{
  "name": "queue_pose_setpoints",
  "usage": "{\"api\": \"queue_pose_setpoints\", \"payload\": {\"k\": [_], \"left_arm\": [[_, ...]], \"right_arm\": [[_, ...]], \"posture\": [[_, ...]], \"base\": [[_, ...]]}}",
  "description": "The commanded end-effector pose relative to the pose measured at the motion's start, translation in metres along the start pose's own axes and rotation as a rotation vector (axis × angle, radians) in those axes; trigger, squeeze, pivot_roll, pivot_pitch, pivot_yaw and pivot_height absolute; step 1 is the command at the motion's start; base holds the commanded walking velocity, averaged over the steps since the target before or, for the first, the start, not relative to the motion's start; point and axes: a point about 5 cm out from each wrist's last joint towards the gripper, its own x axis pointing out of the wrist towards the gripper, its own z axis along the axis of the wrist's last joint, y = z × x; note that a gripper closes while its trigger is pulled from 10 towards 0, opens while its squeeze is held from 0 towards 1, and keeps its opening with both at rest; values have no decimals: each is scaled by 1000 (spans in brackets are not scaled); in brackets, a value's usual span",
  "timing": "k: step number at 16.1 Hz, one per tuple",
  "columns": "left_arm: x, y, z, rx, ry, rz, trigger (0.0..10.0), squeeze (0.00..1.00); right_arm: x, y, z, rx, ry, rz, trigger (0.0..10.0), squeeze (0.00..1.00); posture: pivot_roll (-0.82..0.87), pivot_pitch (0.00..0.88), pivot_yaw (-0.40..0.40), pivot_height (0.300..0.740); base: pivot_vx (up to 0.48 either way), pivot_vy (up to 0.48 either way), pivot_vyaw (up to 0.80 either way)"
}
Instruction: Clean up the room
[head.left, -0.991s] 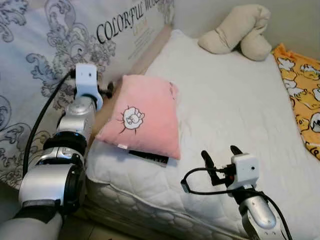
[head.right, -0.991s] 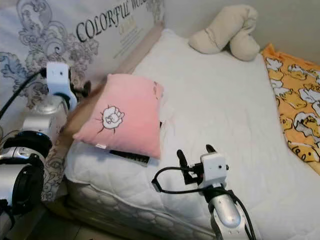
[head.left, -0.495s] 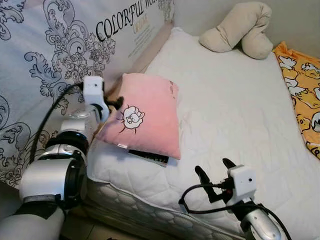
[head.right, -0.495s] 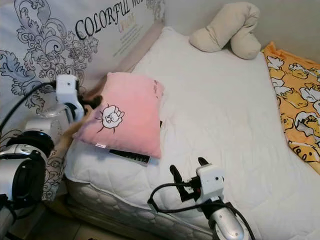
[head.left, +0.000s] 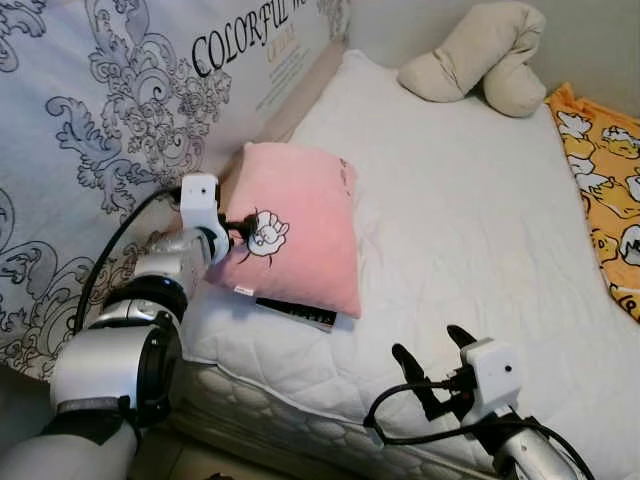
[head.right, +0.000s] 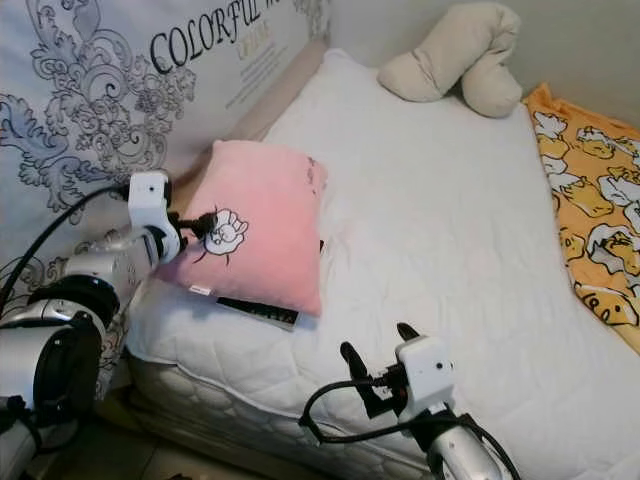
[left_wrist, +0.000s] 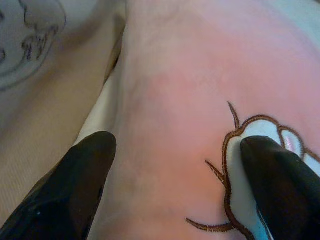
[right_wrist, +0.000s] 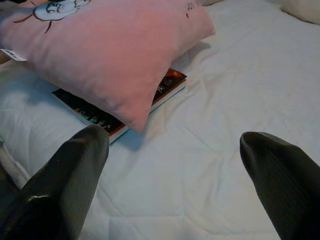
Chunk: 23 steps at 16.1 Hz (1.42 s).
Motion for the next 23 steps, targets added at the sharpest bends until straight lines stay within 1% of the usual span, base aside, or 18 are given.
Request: {"api": "queue_pose_setpoints", "payload": {"k": [1,5,6,7,9,12,15,17,23], "left_arm": [[2,-7,-12,-20,38,-9,10000,0],[4,-15,-21,-46,60,-35,10000,0],[3,-15,-24,-35,68,-31,4196,0],[3,-15,-26,-26,73,-28,0,0],[3,-15,-27,-16,71,-35,0,0],[3,-16,-30,-31,71,-55,0,0],[2,-14,-34,-14,90,-58,0,0],[2,-13,-37,23,109,-56,0,0],[1,-11,-40,39,114,-63,0,0]], "right_arm": [[-4,-3,5,0,-8,6,10000,0],[-5,-4,7,5,-5,19,10000,0],[-5,-4,8,4,-4,20,10000,0],[-5,-4,8,3,-3,22,10000,0],[-5,-4,8,4,-2,24,10000,0],[-3,-3,8,9,0,23,10000,0],[-2,-2,8,11,1,29,10000,0],[-1,-2,7,9,3,32,10000,0],[4,-3,6,7,1,35,10000,0]], "posture": [[-99,14,-116,740],[-108,14,-120,740],[-108,14,-120,740],[-108,14,-120,740],[-111,14,-115,740],[-110,11,-112,740],[-106,10,-113,740],[-104,8,-111,740],[-95,0,-108,740]], "base": [[0,0,0],[0,0,0],[0,0,0],[0,0,0],[0,0,0],[0,0,0],[0,0,0],[0,0,0],[0,0,0]]}}
